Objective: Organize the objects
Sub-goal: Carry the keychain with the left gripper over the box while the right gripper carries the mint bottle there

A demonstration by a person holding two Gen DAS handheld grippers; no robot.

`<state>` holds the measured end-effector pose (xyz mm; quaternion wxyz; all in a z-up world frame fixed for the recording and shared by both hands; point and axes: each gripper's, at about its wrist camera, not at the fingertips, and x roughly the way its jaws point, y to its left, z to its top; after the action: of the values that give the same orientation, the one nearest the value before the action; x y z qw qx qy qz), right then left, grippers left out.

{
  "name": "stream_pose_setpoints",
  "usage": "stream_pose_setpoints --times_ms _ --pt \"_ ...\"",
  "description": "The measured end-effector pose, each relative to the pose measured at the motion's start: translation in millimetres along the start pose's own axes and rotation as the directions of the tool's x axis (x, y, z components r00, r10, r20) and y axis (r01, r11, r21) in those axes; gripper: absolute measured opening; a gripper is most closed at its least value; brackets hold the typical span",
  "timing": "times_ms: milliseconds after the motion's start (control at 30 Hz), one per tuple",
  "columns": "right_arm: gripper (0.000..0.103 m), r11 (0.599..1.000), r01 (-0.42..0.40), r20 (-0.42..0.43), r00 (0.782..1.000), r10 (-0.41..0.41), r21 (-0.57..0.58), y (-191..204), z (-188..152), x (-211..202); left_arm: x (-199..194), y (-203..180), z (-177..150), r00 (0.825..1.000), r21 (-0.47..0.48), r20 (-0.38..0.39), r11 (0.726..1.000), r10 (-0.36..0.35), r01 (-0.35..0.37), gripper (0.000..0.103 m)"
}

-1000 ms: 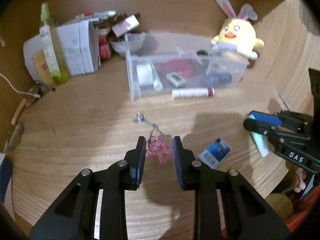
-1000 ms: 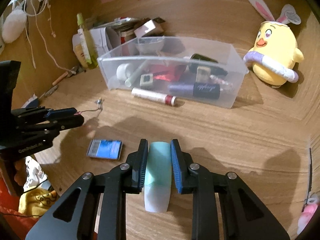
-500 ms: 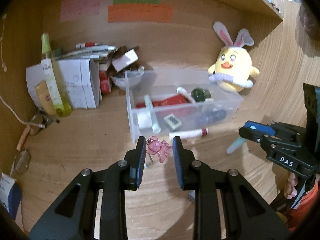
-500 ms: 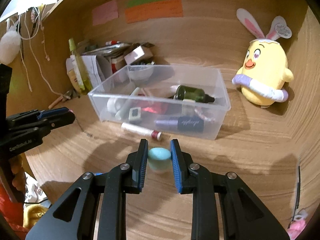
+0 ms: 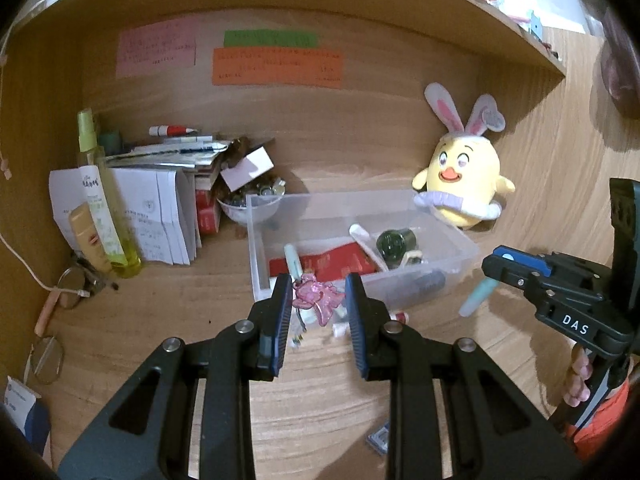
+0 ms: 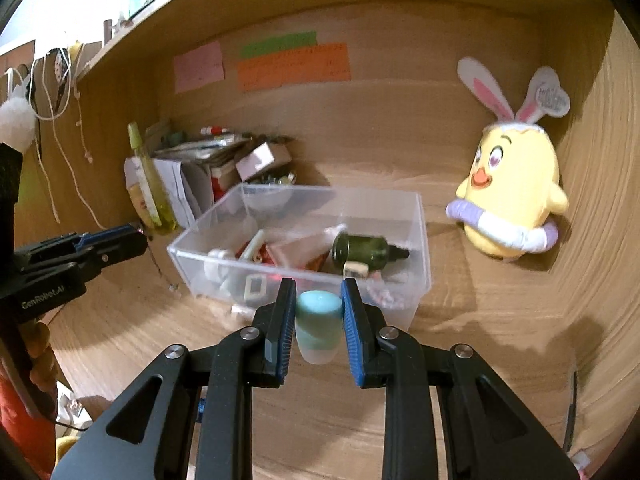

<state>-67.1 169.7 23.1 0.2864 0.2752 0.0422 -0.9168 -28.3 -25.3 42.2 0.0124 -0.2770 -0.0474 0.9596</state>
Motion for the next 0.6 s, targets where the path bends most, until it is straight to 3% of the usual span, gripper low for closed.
stream_pose_setpoints --times_ms 600 --pt "0.021 1.0 0.021 0.106 0.994 -0.019 -0.017 1.9 42.4 -0.9 -3.2 3.0 50.3 0.995 -0.012 0.102 1.0 -0.025 0.026 0.027"
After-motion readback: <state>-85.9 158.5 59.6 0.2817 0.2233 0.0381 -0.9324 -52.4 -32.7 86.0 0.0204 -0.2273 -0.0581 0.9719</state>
